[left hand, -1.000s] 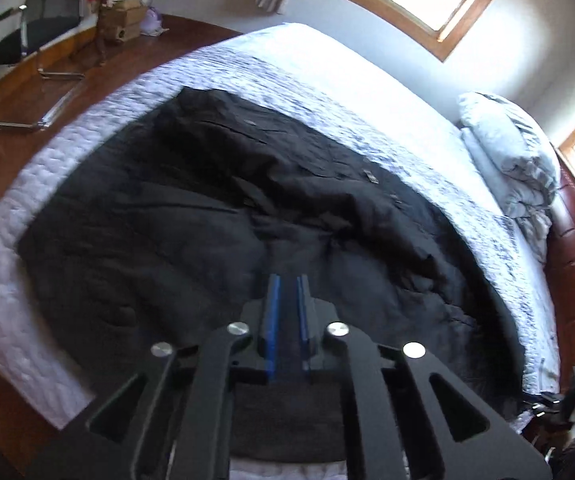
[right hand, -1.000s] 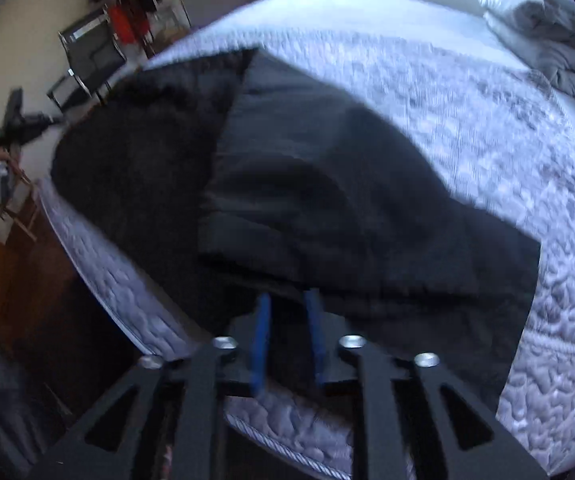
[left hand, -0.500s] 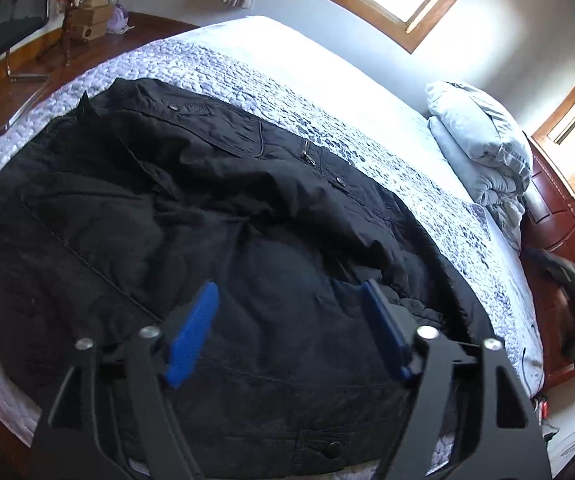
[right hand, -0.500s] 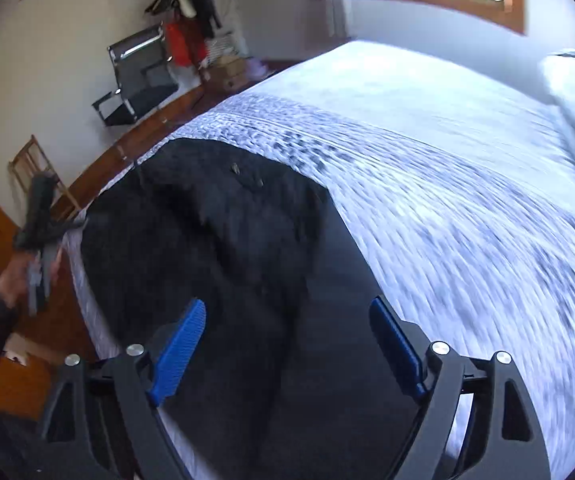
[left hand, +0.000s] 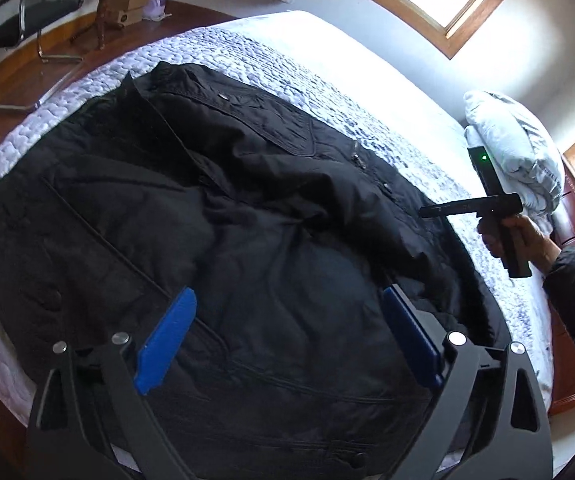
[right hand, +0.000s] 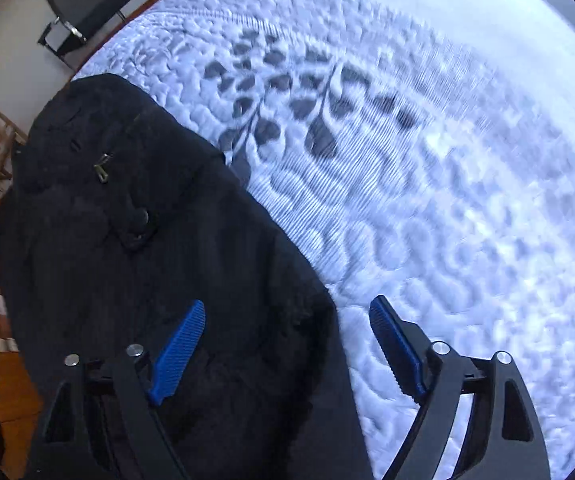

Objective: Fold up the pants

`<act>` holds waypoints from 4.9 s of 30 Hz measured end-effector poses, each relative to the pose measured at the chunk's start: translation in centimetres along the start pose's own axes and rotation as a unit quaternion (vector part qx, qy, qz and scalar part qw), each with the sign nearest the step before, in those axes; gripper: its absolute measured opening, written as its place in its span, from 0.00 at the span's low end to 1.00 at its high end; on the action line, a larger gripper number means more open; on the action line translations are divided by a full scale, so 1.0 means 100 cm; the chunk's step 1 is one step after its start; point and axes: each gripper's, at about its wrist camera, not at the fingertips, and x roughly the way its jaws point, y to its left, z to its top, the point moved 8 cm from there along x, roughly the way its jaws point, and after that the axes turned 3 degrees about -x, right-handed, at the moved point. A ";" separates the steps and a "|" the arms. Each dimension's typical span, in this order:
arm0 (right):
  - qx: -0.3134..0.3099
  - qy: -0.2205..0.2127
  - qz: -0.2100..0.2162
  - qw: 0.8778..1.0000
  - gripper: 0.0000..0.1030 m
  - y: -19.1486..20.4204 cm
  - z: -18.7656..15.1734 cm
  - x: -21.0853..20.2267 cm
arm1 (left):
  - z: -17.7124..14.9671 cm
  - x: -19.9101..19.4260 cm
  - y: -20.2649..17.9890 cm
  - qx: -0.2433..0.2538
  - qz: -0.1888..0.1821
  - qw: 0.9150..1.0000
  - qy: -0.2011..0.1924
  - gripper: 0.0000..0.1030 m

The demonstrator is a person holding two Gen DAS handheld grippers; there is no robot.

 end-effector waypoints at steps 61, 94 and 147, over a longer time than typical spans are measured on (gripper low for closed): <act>0.167 -0.224 0.024 0.960 0.62 0.094 -0.365 -0.172 | -0.031 0.000 0.058 -0.121 0.041 0.992 -0.020 0.20; 0.306 -0.277 -0.138 0.900 0.04 -0.138 -0.469 -0.196 | -0.051 0.003 0.042 -0.110 0.091 0.989 -0.028 0.26; 0.434 -0.215 0.104 0.868 0.89 -0.086 -0.539 -0.103 | -0.046 -0.056 0.128 -0.238 0.109 0.960 -0.094 0.05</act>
